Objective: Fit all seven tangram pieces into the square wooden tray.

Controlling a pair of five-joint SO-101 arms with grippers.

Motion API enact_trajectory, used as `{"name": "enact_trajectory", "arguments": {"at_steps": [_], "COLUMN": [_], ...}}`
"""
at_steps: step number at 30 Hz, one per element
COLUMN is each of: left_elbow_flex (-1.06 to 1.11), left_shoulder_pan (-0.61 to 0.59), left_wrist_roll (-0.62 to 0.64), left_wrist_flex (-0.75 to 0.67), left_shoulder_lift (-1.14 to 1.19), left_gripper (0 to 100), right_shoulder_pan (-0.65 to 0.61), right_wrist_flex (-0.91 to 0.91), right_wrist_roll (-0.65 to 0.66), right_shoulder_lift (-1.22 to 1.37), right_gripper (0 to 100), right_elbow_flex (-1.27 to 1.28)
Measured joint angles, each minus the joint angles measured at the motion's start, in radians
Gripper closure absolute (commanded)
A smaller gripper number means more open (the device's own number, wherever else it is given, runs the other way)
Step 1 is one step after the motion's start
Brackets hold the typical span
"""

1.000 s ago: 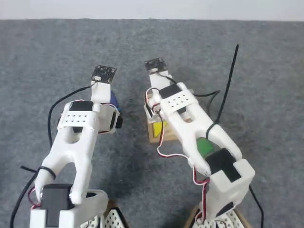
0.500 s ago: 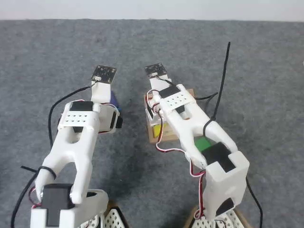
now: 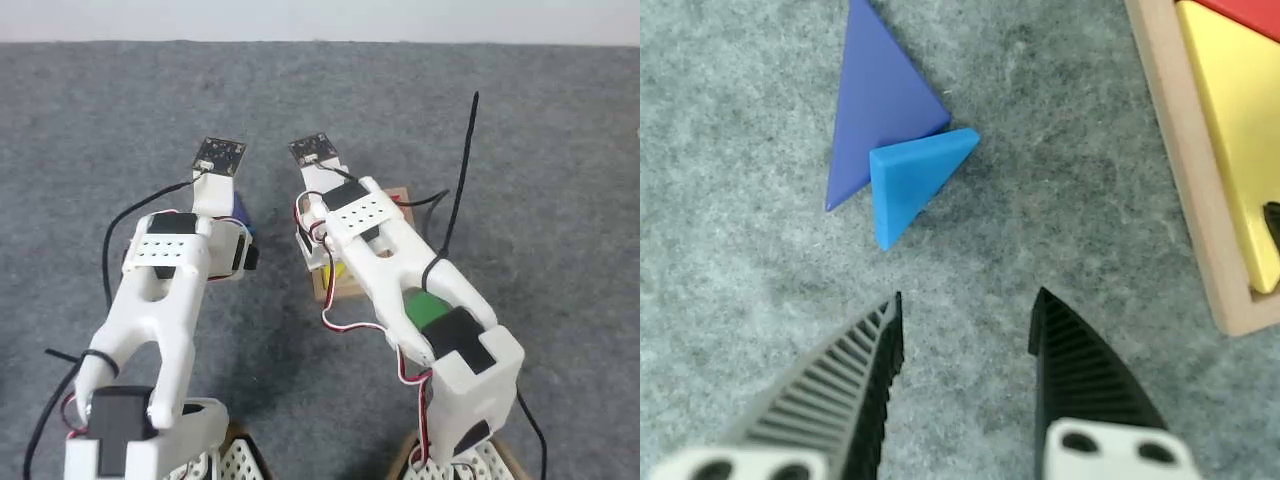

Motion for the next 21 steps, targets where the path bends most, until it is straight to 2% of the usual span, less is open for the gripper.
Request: {"name": "enact_trajectory", "arguments": {"at_steps": [4,11,21], "left_elbow_flex": [0.0,0.0,0.015], "left_shoulder_pan": [0.0,0.0,0.0], "left_wrist_roll": [0.0,0.0,0.0], "left_wrist_flex": [0.0,0.0,0.0], "left_shoulder_lift": [0.0,0.0,0.0], "left_gripper": [80,80,80], "right_shoulder_pan": [0.02,0.155,0.157], "right_wrist_flex": [-0.009,-0.035,-0.023], "right_wrist_roll": [0.014,0.044,0.057], "right_shoulder_lift": [0.0,0.02,0.048], "right_gripper": [80.1,80.1,80.4], "right_elbow_flex": [0.0,0.0,-0.083]}}
